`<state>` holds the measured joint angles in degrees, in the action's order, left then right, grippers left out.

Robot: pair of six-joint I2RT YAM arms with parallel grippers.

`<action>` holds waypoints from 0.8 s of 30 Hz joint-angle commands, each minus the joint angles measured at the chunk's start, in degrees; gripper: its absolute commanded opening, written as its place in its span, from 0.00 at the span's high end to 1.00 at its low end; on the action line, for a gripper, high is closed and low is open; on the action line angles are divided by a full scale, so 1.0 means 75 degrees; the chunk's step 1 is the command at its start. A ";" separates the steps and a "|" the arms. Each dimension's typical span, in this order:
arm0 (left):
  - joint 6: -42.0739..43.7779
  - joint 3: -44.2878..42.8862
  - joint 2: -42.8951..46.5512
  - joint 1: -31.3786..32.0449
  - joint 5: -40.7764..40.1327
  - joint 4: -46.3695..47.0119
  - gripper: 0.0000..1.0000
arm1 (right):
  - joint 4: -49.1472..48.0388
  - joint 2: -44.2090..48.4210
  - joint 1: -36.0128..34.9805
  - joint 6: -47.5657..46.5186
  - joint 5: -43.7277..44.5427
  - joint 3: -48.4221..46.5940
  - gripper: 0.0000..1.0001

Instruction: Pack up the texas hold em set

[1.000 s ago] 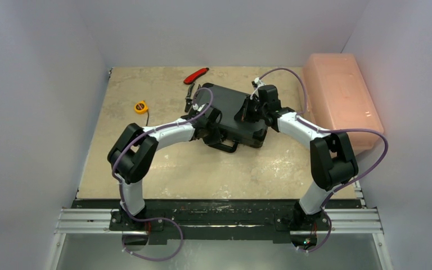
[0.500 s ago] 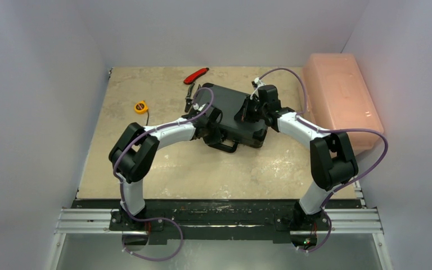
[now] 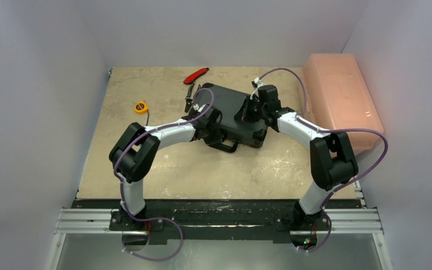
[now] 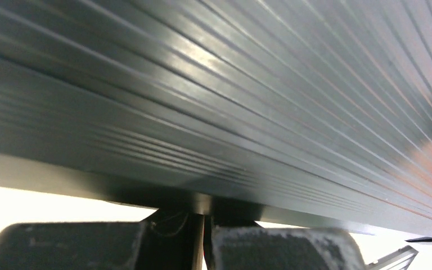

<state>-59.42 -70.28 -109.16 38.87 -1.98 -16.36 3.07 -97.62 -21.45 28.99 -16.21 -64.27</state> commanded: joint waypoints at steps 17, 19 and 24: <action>0.0176 0.0803 0.0546 -0.0049 -0.0902 0.1150 1.00 | 0.0957 -0.0274 -0.0054 -0.0186 0.0301 0.0237 1.00; 0.0268 0.1009 0.0844 -0.0050 -0.0968 0.1141 1.00 | 0.0919 -0.0157 -0.0049 -0.0177 0.0278 0.0249 1.00; 0.0625 0.1404 0.1629 -0.0039 -0.1096 0.1011 1.00 | 0.0783 0.0237 -0.0050 -0.0183 0.0220 0.0273 0.88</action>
<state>-58.08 -61.69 -103.13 38.81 -6.63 -9.02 2.92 -97.41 -21.47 28.95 -16.16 -64.25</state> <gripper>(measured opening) 0.003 0.041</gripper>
